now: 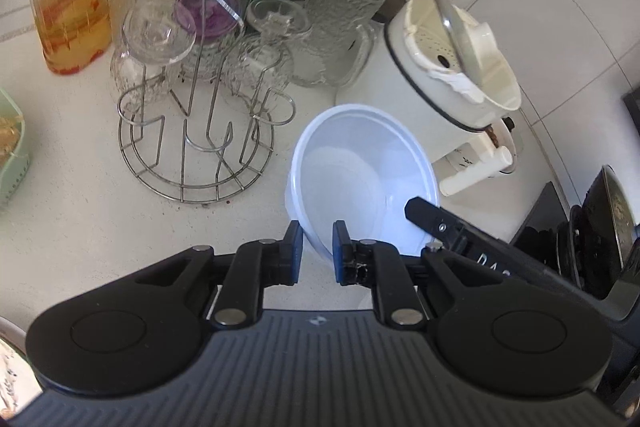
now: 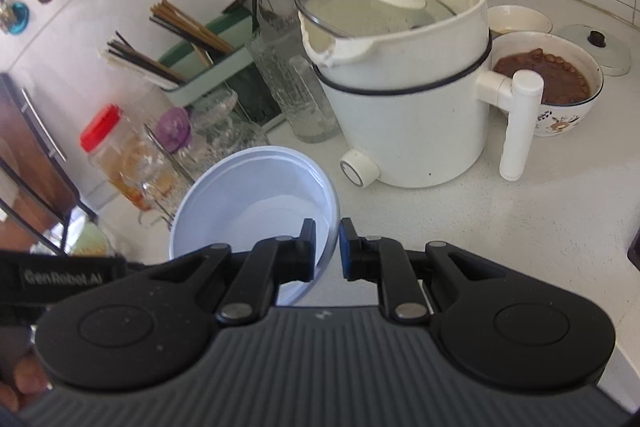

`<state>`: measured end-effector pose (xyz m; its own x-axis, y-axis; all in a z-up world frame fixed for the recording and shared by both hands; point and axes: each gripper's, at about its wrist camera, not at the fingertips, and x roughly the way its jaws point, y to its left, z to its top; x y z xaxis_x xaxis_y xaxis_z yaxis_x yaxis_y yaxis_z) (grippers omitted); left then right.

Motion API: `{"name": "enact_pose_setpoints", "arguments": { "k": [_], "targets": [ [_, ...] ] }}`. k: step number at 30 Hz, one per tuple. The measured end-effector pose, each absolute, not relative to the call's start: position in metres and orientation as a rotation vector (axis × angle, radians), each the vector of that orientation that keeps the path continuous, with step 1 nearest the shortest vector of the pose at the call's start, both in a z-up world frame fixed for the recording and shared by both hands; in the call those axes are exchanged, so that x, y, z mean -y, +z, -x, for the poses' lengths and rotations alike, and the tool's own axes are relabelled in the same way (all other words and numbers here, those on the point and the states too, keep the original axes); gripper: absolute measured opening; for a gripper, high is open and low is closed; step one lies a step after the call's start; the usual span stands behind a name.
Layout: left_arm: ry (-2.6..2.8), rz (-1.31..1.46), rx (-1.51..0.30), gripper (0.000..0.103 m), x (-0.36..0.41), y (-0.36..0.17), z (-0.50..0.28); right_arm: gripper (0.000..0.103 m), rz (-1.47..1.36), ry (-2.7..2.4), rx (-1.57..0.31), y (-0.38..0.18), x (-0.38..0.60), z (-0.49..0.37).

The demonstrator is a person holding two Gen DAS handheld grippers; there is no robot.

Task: Organize plates and bowls
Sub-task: 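Lift the light blue bowl and carry it over the white plastic bowl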

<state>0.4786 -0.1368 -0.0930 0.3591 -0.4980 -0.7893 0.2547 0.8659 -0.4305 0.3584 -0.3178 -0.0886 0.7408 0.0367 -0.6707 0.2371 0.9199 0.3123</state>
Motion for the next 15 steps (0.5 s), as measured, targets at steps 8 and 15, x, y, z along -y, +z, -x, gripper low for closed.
{"name": "enact_pose_setpoints", "arguments": {
  "k": [8, 15],
  "targets": [
    [-0.49, 0.286, -1.056, 0.017, 0.121, -0.069, -0.461, 0.015, -0.4, -0.08, -0.702, -0.069, 0.311, -0.348],
    [-0.445, 0.322, -1.035, 0.017, 0.096, -0.065, -0.441, 0.015, -0.39, -0.025, -0.713, -0.067, 0.292, -0.344]
  ]
}}
